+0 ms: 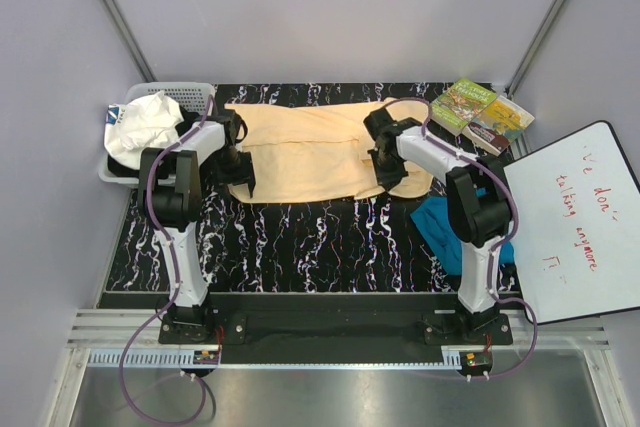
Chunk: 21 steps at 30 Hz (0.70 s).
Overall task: Fold and stack the t-shirts
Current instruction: Grap the side of the flattened tshirt closest away from the robot with both arms
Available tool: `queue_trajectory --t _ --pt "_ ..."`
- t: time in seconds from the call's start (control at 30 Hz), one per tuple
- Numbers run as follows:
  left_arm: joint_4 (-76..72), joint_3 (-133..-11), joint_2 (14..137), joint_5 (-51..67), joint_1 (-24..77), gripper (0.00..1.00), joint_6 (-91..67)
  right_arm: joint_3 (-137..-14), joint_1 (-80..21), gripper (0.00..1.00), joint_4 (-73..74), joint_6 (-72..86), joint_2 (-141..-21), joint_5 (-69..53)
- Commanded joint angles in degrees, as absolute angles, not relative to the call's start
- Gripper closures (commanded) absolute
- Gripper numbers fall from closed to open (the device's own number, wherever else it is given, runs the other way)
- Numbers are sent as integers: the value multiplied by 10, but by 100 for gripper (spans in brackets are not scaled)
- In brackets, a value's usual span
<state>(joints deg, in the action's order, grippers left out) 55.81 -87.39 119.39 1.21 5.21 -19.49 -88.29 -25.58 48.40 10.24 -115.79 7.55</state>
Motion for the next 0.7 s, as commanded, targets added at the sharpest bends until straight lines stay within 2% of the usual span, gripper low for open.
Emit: queue_trajectory --t 0.0,0.3,0.67 --pt "517 -875 1224 1 52 35 -185 -911 -244 100 514 95 -1084 117" --pt "516 -875 1223 2 52 35 -182 -927 -243 100 557 87 -1006 145" --pt "519 -882 1229 -12 52 34 -180 -859 -236 100 654 108 -897 199"
